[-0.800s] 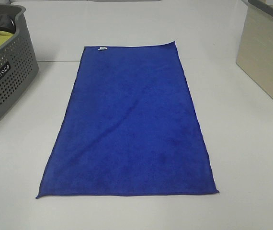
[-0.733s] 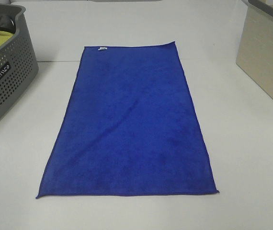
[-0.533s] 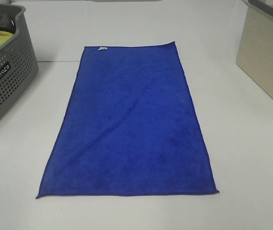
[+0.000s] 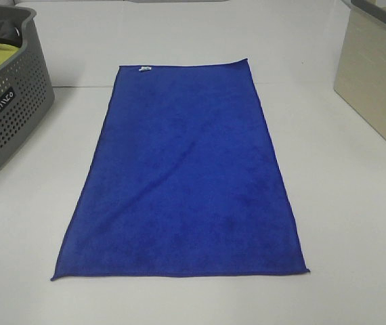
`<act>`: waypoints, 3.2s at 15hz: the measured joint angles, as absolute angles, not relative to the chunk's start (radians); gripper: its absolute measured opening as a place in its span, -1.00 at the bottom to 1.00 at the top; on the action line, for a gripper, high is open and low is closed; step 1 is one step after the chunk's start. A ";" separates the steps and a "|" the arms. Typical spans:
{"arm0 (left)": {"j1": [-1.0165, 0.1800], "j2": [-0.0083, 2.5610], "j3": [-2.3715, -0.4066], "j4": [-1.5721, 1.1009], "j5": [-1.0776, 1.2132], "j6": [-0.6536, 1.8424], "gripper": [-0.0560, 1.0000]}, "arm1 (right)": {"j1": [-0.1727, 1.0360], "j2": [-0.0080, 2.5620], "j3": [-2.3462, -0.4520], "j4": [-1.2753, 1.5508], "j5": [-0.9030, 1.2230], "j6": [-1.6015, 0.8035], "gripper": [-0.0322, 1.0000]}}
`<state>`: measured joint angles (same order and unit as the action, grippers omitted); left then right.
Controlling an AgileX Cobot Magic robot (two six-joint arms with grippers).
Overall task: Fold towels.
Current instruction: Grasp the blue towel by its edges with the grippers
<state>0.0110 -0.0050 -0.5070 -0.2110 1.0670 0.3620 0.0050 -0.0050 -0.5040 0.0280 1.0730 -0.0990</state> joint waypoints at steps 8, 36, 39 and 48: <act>0.011 -0.005 -0.507 -0.211 1.067 0.362 0.35 | 0.005 -0.005 -0.504 0.028 1.073 -0.099 0.53; 0.011 -0.005 -0.507 -0.211 1.067 0.362 0.35 | 0.005 -0.005 -0.504 0.028 1.073 -0.099 0.53; 0.011 -0.005 -0.507 -0.196 1.067 0.353 0.35 | 0.005 -0.005 -0.504 0.028 1.073 -0.099 0.53; 0.011 -0.003 -0.507 -0.071 1.041 0.039 0.33 | 0.005 0.206 -0.524 0.028 0.996 0.097 0.48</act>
